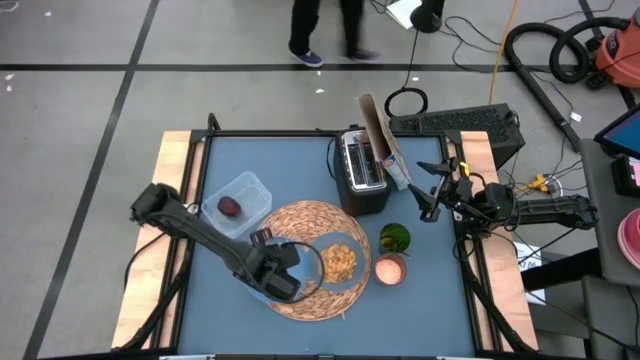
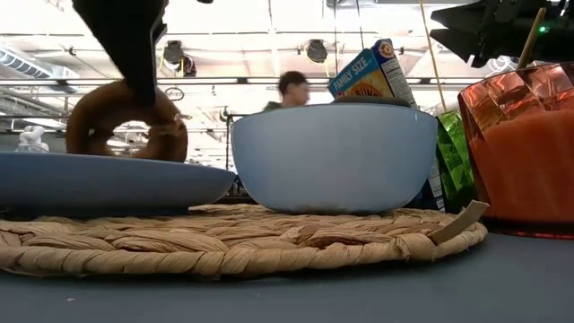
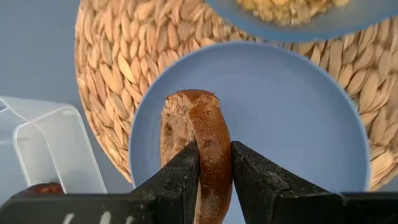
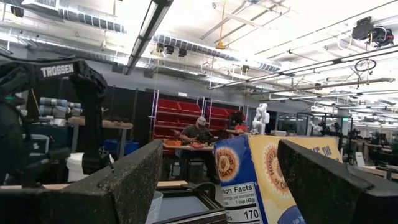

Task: Arrange a breakfast setting
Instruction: Put the toasted bread on the blue plate

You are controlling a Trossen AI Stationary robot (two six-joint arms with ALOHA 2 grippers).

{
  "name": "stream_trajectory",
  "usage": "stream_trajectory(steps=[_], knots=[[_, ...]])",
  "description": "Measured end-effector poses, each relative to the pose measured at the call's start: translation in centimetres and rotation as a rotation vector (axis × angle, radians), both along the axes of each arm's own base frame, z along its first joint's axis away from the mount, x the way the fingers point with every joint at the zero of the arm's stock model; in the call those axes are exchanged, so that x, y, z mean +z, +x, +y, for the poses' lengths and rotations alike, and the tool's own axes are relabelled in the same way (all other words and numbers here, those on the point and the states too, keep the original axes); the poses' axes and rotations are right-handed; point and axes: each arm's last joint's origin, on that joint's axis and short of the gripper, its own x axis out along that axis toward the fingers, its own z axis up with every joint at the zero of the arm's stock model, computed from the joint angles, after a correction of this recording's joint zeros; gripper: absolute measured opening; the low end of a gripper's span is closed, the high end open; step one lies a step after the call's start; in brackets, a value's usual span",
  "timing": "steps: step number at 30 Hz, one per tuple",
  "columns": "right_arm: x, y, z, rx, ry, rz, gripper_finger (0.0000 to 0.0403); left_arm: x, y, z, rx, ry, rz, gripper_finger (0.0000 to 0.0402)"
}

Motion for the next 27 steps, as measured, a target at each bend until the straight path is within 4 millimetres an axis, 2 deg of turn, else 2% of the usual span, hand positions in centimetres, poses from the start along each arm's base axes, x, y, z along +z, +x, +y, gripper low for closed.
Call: stream_trajectory(steps=[7,27], knots=[[0.0,0.0,0.0,0.0,-0.001,0.0,0.0313,-1.5,0.3,-0.6,-0.02,-0.003,0.061,0.0097],[0.0,0.0,0.0,-0.001,-0.002,0.0,0.0313,-1.6,0.8,-1.0,-0.016,-0.134,0.058,0.0098]])
